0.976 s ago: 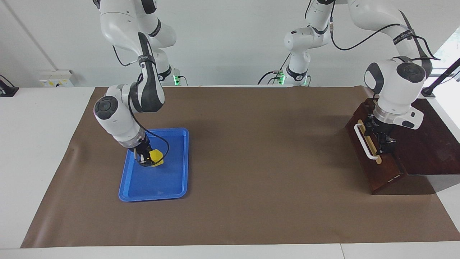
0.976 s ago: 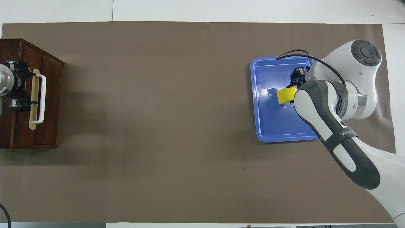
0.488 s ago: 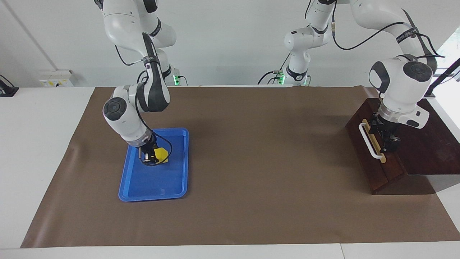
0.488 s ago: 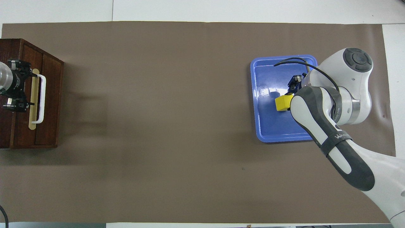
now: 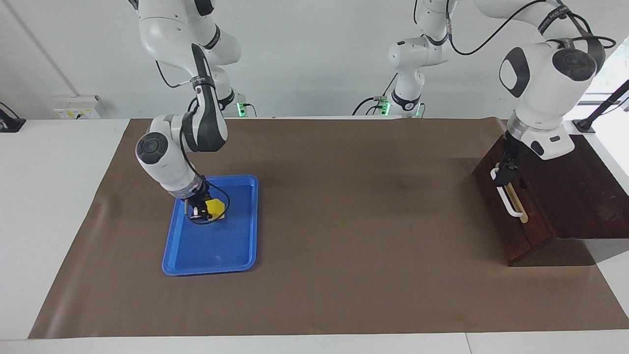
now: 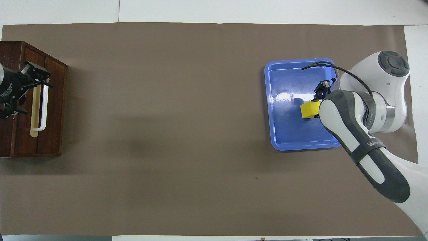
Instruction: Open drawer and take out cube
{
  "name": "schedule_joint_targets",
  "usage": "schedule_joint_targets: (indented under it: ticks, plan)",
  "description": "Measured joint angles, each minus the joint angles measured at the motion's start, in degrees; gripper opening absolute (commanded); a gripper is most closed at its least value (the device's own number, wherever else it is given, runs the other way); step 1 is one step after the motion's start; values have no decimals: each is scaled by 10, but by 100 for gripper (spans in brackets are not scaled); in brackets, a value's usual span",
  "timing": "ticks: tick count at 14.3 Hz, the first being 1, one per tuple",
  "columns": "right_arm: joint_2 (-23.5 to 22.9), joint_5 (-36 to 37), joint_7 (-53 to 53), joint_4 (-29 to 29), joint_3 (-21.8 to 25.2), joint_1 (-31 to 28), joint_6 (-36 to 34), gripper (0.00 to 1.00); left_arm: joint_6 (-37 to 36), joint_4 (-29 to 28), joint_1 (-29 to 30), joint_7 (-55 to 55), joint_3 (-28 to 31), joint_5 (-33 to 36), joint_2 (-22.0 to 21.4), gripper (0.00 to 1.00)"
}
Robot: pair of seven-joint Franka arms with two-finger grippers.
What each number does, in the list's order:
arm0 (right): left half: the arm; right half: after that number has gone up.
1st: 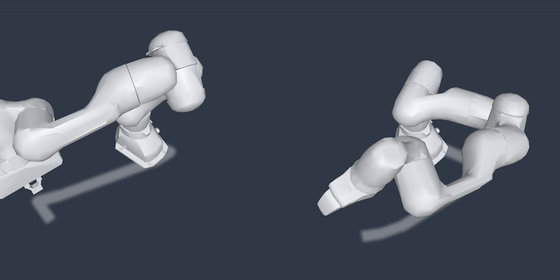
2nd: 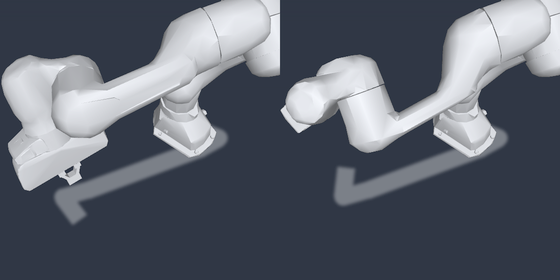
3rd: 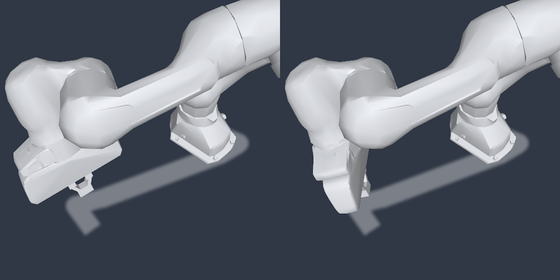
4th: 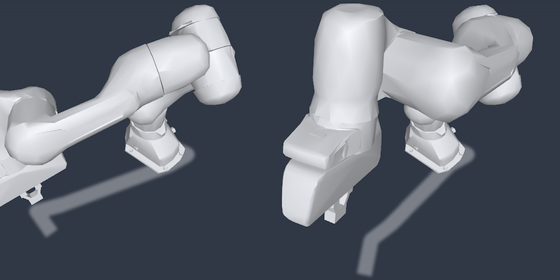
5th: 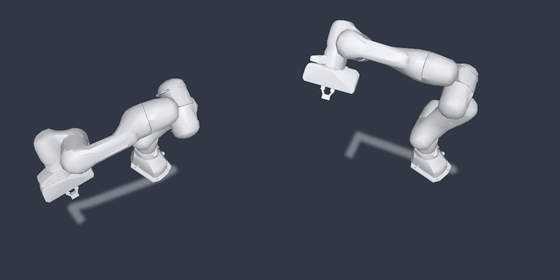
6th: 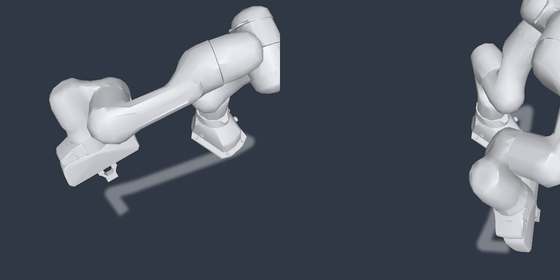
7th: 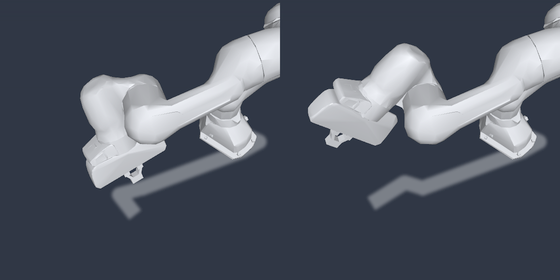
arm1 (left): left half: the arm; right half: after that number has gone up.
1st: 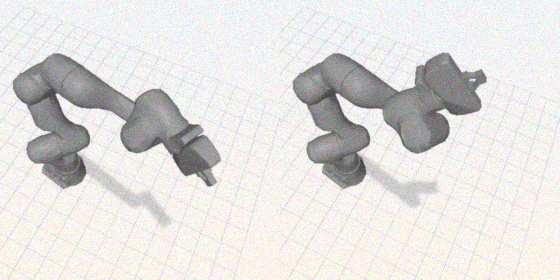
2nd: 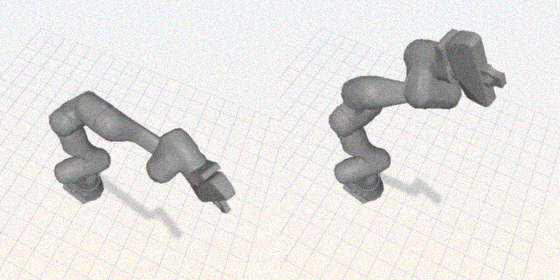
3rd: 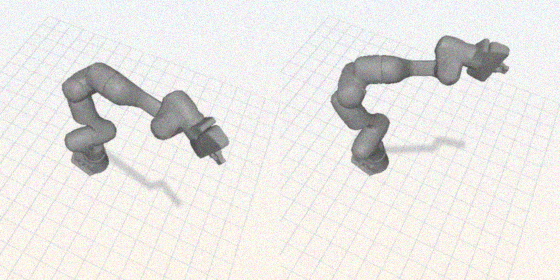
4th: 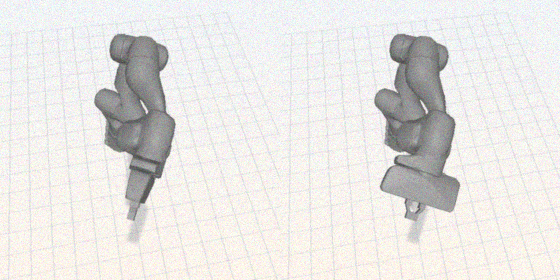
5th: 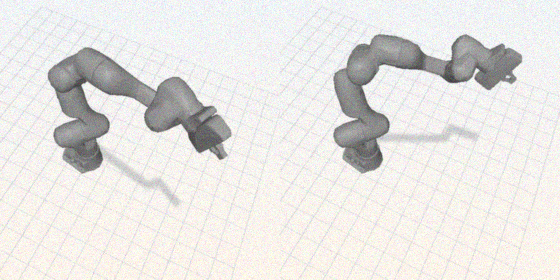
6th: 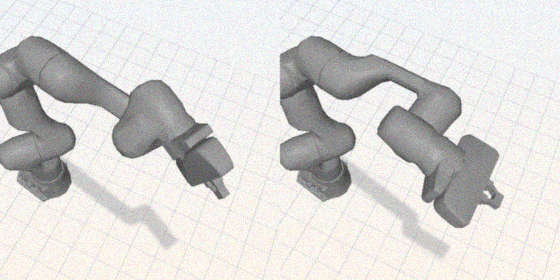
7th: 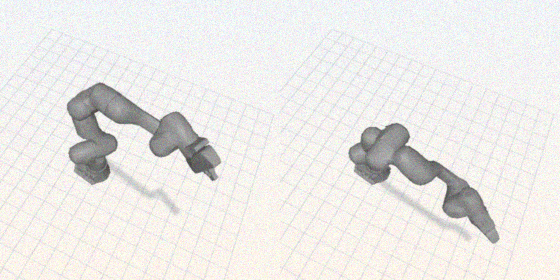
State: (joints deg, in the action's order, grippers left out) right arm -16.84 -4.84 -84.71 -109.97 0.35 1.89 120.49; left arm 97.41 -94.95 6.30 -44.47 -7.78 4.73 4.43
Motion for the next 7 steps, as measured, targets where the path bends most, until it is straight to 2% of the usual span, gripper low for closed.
schedule_joint_targets:
  ticks: [4,5,6,7]
  plan:
    - [0,0,3,-2,1,-7,0,0,-60,17,-10,148,-9,-7,-10,100]
    - [0,0,3,-2,1,-7,0,14,-68,17,-14,170,-10,-7,-11,100]
    - [0,0,3,-3,0,-7,0,33,-75,17,-15,192,-12,-8,-12,100]
    - [0,0,3,-4,0,-7,0,59,-82,17,-15,207,-17,-8,-13,100]
